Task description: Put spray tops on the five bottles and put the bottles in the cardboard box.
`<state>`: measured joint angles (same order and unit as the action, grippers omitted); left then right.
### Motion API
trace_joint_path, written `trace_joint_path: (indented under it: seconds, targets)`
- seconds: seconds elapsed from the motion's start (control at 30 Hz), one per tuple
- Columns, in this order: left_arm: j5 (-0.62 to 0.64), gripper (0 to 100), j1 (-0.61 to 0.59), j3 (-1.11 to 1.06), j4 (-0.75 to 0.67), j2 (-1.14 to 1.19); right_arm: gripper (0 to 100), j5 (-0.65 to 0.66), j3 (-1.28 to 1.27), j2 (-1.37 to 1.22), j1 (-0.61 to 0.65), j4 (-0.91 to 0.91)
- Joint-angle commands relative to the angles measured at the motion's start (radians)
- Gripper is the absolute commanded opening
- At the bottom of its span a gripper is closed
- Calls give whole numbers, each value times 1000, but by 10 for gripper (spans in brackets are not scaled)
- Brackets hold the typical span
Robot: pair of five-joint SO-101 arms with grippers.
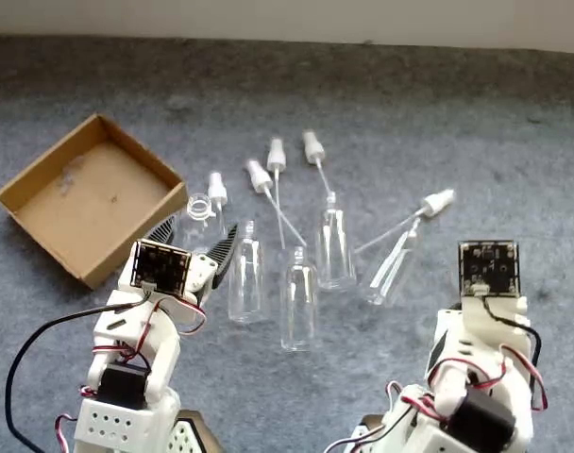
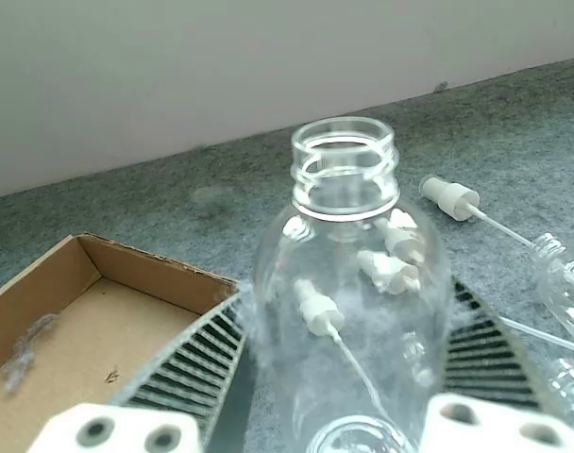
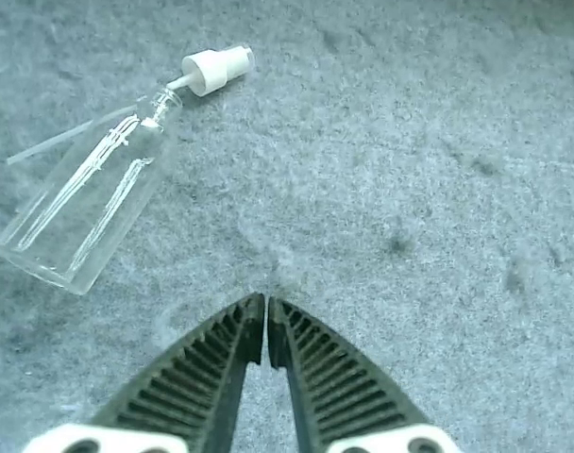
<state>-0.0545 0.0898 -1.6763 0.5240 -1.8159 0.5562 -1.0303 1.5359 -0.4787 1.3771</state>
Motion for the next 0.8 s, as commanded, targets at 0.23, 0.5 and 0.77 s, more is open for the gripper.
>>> trace_joint_path:
  seconds: [0.23, 0.5, 0.77]
  targets:
    - [14, 203, 13, -19, 2, -8, 11, -51, 99, -199, 1, -206]
    - [14, 203, 13, -19, 2, -8, 11, -132, 143, -249, 97, -237]
    - [14, 203, 13, -19, 2, -8, 11, -232, 317, -458, 196, -185]
